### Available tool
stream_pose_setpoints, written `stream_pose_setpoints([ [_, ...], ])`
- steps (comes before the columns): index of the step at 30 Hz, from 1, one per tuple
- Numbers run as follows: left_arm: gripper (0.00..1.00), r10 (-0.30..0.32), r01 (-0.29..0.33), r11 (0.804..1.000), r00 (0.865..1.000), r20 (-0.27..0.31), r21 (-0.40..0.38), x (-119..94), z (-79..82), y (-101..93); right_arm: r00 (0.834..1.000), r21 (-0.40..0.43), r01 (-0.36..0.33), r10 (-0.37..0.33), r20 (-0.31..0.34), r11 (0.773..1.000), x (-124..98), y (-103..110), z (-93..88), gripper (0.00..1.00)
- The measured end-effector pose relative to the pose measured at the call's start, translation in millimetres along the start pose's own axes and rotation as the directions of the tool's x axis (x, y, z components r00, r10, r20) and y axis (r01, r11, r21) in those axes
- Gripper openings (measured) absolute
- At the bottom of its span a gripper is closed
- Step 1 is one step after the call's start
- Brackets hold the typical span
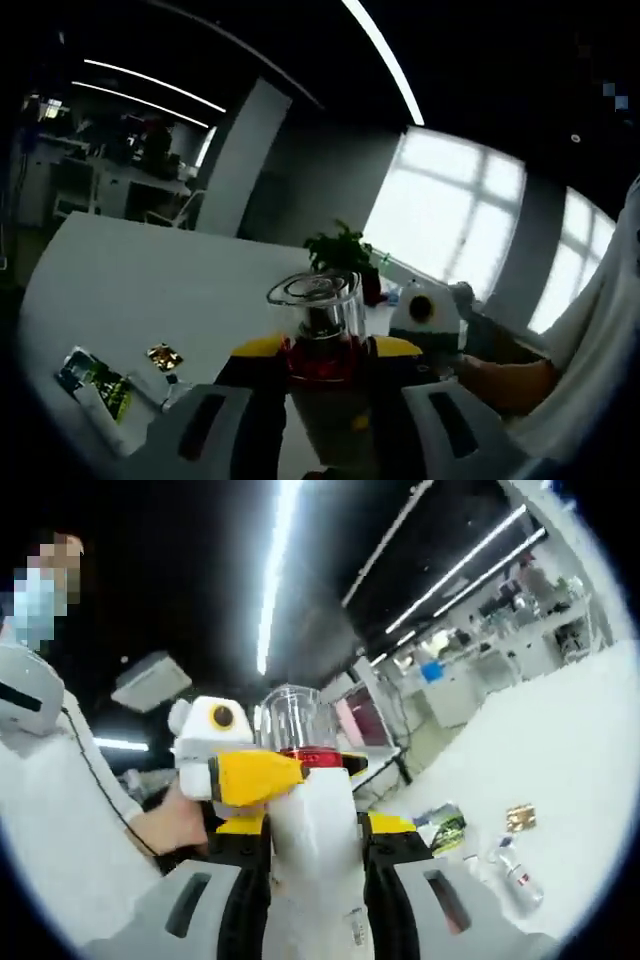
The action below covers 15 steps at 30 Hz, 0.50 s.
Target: Arrange the skincare products in the storage area until every visible bottle or jar stands upright without overlapping.
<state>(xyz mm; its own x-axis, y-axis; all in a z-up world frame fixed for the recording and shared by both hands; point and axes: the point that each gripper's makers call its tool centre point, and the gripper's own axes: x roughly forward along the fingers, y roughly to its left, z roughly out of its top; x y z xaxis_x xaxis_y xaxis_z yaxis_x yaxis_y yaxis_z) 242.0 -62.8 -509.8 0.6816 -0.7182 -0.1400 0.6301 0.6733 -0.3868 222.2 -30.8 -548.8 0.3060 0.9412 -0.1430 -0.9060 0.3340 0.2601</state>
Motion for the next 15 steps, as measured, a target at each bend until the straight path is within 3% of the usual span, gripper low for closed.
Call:
stream_pose_setpoints([
  [2,0.27,0.039,-0.037,0.998,0.999,-0.027,0.056,6.7,1.1,-3.1,0.991,-0.147,0.096,-0.109,-0.081,0.985,1.9,-3.4,-4.2,0.36],
  [3,0.26,0.048,-0.045,0.996,0.998,-0.038,0.083,8.5,0.7,-4.4,0.977,-0.177,0.17,-0.189,-0.098,0.969,0.8,-8.4,-3.9,0.36],
  [5,0.26,0.088,-0.083,0.987,0.996,-0.033,0.138,11.4,4.5,3.2,0.958,-0.188,0.247,-0.268,-0.097,0.951,-0.5,-17.0,-3.1,0.35],
  [7,0.26,0.136,-0.13,0.978,0.99,-0.024,0.165,14.7,8.3,4.0,0.928,-0.224,0.332,-0.36,-0.094,0.916,-5.2,-23.9,-1.5,0.33],
  [9,0.26,0.183,-0.181,0.969,0.983,0.008,0.168,16.2,13.4,5.5,0.887,-0.261,0.432,-0.458,-0.049,0.863,-10.8,-32.5,3.9,0.31],
  [10,0.27,0.204,-0.205,0.962,0.979,0.028,0.178,16.5,16.7,7.0,0.86,-0.285,0.49,-0.51,0.004,0.824,-13.8,-35.4,9.0,0.31],
  [12,0.27,0.236,-0.243,0.949,0.97,0.062,0.199,16.1,22.3,4.2,0.823,-0.292,0.56,-0.562,0.086,0.775,-18.3,-36.9,16.0,0.3],
  [15,0.26,0.253,-0.272,0.924,0.962,0.103,0.27,14.8,27.4,-5.8,0.8,-0.289,0.596,-0.583,0.138,0.749,-21.4,-37.8,20.7,0.3],
])
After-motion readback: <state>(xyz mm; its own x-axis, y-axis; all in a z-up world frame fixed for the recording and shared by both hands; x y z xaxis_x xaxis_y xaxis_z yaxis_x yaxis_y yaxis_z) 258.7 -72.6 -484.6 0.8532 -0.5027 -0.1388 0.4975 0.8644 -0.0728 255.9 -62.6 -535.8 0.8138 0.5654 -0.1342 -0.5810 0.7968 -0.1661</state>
